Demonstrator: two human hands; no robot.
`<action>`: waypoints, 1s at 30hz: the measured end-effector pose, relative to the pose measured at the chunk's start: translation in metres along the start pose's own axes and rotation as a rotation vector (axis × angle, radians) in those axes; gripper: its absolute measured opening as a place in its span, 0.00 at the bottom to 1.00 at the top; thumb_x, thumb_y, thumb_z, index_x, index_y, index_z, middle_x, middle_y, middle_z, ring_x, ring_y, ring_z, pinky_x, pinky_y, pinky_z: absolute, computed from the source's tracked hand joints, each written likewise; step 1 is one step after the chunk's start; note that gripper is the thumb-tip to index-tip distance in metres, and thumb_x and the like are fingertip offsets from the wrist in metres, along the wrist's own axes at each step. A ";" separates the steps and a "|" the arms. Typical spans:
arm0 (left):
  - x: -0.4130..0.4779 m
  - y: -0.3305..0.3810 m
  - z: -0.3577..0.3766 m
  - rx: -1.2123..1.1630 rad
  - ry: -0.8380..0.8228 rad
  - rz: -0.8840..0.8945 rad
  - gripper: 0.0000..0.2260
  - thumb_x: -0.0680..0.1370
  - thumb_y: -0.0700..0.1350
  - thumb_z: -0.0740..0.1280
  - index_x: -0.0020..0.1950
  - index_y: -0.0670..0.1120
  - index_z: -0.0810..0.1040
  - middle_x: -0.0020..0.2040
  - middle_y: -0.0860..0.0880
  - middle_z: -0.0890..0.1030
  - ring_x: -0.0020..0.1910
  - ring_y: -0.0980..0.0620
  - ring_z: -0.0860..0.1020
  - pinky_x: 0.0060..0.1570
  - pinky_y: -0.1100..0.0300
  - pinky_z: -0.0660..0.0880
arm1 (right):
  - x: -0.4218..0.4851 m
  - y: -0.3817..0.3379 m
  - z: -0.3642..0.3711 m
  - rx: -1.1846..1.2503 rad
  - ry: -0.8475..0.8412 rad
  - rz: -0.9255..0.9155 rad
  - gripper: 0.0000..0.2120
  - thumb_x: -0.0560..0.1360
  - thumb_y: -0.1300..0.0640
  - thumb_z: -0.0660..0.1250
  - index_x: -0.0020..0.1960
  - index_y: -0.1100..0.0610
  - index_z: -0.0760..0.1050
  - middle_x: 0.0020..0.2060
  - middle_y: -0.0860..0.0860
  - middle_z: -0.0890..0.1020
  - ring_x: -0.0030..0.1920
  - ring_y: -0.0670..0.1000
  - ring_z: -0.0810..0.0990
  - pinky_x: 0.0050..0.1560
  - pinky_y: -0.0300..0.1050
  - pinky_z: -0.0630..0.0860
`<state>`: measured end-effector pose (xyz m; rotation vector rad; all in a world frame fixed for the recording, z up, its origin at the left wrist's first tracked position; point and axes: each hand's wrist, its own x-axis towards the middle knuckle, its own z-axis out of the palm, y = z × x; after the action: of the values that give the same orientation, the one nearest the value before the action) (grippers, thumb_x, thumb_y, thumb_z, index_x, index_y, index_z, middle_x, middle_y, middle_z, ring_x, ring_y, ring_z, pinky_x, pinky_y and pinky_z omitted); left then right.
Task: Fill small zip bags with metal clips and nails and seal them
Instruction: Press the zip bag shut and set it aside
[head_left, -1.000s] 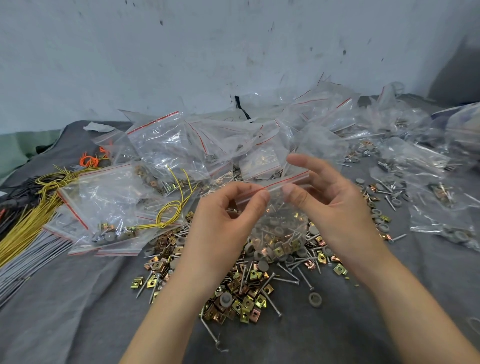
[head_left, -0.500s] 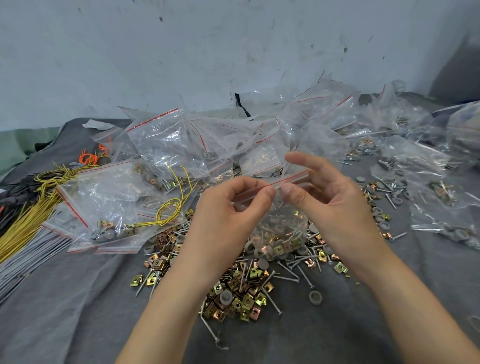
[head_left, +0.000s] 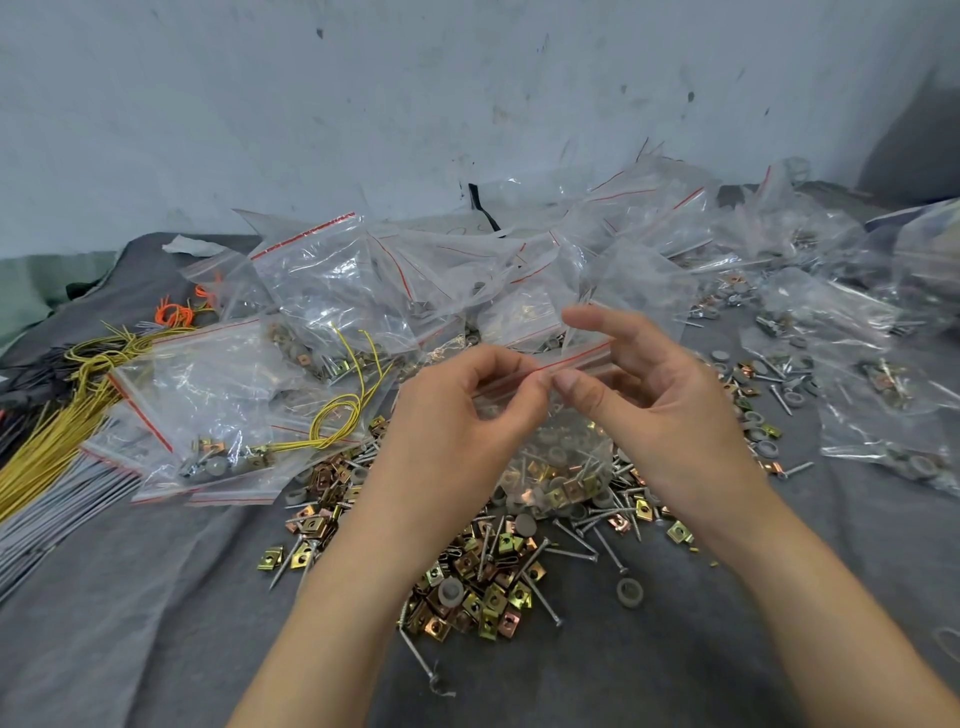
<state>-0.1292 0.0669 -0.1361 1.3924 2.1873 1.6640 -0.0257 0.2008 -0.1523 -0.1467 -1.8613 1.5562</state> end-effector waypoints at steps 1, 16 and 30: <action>0.000 0.000 0.000 0.012 0.003 0.004 0.03 0.78 0.48 0.70 0.46 0.52 0.82 0.39 0.62 0.83 0.39 0.66 0.80 0.40 0.73 0.71 | 0.000 0.000 0.000 0.003 -0.002 -0.001 0.18 0.76 0.58 0.72 0.63 0.45 0.78 0.48 0.55 0.84 0.44 0.49 0.80 0.46 0.37 0.79; 0.001 0.002 -0.002 0.050 -0.004 -0.003 0.03 0.78 0.48 0.70 0.45 0.51 0.82 0.40 0.59 0.83 0.42 0.63 0.81 0.43 0.69 0.74 | 0.001 0.000 -0.003 0.038 0.046 -0.010 0.17 0.76 0.59 0.72 0.62 0.45 0.78 0.44 0.45 0.83 0.43 0.44 0.80 0.49 0.37 0.79; 0.001 0.005 -0.001 0.036 -0.014 0.000 0.03 0.78 0.49 0.69 0.45 0.52 0.82 0.39 0.59 0.82 0.40 0.61 0.80 0.43 0.66 0.74 | 0.001 0.001 -0.003 0.062 0.031 -0.009 0.17 0.74 0.56 0.72 0.62 0.46 0.78 0.47 0.48 0.85 0.45 0.46 0.83 0.48 0.37 0.78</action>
<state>-0.1276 0.0671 -0.1310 1.4084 2.2205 1.6186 -0.0255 0.2040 -0.1522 -0.1333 -1.7860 1.5946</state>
